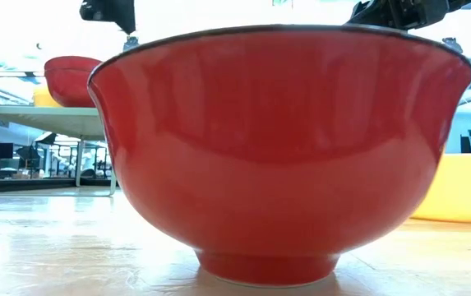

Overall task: Pick & Place Mini bowls
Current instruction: Stack the red and white bowl on the red and white bowls on the shelf

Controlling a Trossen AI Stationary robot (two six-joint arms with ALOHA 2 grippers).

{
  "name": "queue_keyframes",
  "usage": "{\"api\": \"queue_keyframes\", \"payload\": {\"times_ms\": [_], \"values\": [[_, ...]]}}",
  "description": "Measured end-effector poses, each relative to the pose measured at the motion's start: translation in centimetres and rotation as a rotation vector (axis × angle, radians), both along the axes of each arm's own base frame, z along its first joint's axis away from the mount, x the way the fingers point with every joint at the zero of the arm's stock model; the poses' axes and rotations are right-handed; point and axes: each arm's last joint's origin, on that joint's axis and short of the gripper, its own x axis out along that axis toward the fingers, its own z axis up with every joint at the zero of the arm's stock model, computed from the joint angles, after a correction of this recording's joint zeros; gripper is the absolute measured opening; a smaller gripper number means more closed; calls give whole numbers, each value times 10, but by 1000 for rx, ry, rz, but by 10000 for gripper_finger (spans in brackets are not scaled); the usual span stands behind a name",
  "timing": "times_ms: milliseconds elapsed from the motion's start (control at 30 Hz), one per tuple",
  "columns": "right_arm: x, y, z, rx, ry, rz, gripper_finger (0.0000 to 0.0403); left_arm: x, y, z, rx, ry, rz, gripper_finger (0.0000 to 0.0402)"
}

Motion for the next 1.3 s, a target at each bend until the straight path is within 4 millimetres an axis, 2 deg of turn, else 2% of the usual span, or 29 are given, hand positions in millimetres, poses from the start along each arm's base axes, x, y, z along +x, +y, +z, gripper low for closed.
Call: {"api": "queue_keyframes", "payload": {"times_ms": [133,300,433,700,867,1067,1167,1300], "values": [[0,0,0,2,0,3,199,28,-16,1,-2,-199,-97,79],[0,0,-1,-1,8,3,199,64,-47,-14,22,-303,-261,79],[0,0,-1,0,8,4,199,89,-72,-36,6,-305,-310,79],[0,0,-1,28,4,-5,199,125,-115,-93,-63,-214,-408,79],[0,0,-1,68,-6,-15,199,139,-125,-125,-202,-129,-254,79],[0,0,-1,117,-16,-31,199,145,-138,-155,-279,-29,-235,79],[0,0,-1,127,-15,-35,199,145,-145,-164,-304,3,-252,79],[0,0,-1,128,-15,-35,199,145,-148,-164,-306,-1,-264,80]]}}
